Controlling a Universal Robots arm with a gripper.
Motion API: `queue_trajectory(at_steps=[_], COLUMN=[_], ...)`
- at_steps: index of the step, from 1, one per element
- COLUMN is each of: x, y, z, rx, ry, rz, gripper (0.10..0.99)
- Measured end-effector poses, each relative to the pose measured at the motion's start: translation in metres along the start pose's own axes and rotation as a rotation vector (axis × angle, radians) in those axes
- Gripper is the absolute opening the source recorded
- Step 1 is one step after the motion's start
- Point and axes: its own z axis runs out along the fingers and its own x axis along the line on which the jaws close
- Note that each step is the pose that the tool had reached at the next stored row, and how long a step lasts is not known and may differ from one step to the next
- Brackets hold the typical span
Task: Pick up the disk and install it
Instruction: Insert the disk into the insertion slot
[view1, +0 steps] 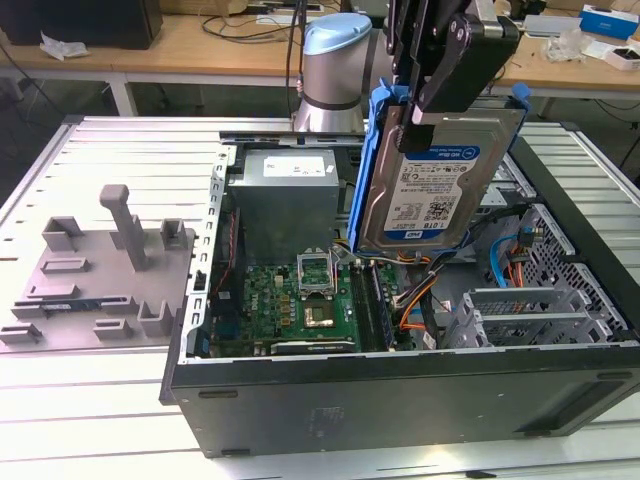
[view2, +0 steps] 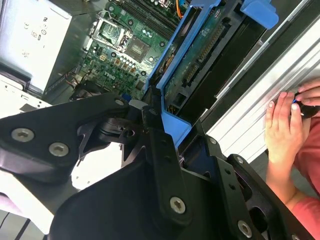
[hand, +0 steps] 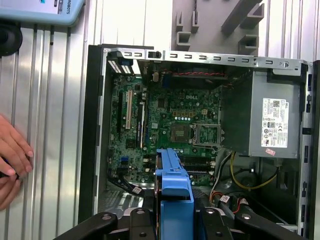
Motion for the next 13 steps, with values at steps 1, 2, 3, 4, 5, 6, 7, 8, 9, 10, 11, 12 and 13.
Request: queue_trajectory(at_steps=[1,2,3,4,5,6,7,8,9,10,11,12,13], x=[0.0,0.0,0.0,0.0,0.0,0.0,-0.0001,-0.0001,-0.0001,0.0,0.0003,0.001,0.0015], y=[0.0,0.0,0.0,0.0,0.0,0.0012,0.002,0.0023,0.0024,0.0024,0.0025,0.0025,0.0025], z=[0.0,0.0001,0.0001,0.0001,0.0001,0.0002,0.0003,0.0004,0.0004,0.0006,0.0009,0.0017,0.0025], rx=[0.001,0.001,0.001,0.001,0.001,0.002,0.004,0.005,0.006,0.007,0.007,0.008,0.008], ry=[0.0001,0.0,-0.0002,-0.0003,-0.0002,-0.006,-0.0171,-0.0231,-0.0308,-0.0359,-0.038,-0.0386,-0.0387], rz=[0.0,0.0,0.0,0.0,0.0,0.0,0.0,0.0,0.0,0.001,0.002,0.005,0.009], gripper=[0.369,0.369,0.369,0.369,0.369,0.369,0.369,0.369,0.369,0.369,0.369,0.369,0.369])
